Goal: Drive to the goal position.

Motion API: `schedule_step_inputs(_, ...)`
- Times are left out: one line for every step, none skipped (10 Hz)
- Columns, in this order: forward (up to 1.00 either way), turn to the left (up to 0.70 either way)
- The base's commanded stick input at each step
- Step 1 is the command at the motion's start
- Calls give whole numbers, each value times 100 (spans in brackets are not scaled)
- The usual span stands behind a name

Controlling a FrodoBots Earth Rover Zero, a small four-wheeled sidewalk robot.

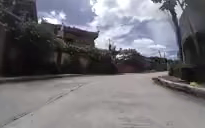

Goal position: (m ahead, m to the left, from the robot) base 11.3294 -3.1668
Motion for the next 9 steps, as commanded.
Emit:
schedule_step_inputs(70, 0)
schedule_step_inputs(70, 0)
schedule_step_inputs(70, 0)
schedule_step_inputs(70, 0)
schedule_step_inputs(70, 0)
schedule_step_inputs(70, 0)
schedule_step_inputs(70, 0)
schedule_step_inputs(70, 0)
schedule_step_inputs(70, 0)
